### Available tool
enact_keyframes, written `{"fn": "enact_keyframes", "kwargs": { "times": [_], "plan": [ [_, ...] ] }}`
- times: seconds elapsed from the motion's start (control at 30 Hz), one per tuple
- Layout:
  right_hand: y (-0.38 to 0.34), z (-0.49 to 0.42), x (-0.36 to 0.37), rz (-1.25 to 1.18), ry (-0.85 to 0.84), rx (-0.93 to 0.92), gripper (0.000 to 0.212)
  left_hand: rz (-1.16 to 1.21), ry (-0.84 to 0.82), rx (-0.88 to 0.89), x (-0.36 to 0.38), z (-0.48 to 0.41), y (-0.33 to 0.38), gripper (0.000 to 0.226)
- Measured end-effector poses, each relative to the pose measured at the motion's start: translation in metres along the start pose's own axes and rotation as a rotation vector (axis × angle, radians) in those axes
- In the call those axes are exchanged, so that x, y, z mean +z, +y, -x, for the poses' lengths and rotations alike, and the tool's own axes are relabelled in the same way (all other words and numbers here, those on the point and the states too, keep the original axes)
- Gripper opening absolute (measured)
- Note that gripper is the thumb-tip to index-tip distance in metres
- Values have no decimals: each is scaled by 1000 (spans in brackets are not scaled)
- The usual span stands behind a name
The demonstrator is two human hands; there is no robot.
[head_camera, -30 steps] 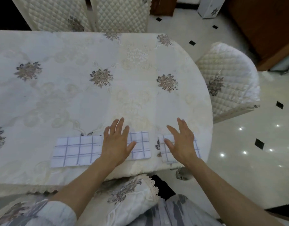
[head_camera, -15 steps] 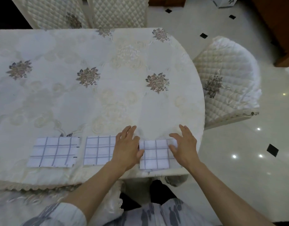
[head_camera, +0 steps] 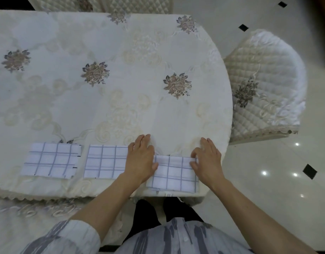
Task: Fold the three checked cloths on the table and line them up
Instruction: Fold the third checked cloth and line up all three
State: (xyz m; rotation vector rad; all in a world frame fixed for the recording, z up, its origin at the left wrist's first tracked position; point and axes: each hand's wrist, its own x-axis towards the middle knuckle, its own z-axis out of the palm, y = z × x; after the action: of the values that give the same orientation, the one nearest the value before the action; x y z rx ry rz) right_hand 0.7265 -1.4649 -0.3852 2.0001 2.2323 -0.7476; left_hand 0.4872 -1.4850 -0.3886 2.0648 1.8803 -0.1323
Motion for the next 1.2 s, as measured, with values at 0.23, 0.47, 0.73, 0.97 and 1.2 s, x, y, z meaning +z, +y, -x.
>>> {"fn": "enact_keyframes", "kwargs": {
  "times": [0.23, 0.47, 0.73, 0.97, 1.2],
  "plan": [
    [1, -1, 2, 22, 45, -23, 6, 45, 110, 24, 10, 3, -6, 14],
    [-10, -17, -2, -12, 82, -50, 6, 47, 200, -2, 7, 0, -19, 13],
    [-14, -31, -6, -48, 149, -51, 3, 63, 167, -53, 7, -11, -23, 19],
    [-20, -8, 11, -56, 126, -119, 46, -17, 158, -40, 6, 18, -9, 61],
    [-11, 4, 13, -19, 119, -44, 57, -6, 17, -161, 4, 37, -8, 61]
  ]
}}
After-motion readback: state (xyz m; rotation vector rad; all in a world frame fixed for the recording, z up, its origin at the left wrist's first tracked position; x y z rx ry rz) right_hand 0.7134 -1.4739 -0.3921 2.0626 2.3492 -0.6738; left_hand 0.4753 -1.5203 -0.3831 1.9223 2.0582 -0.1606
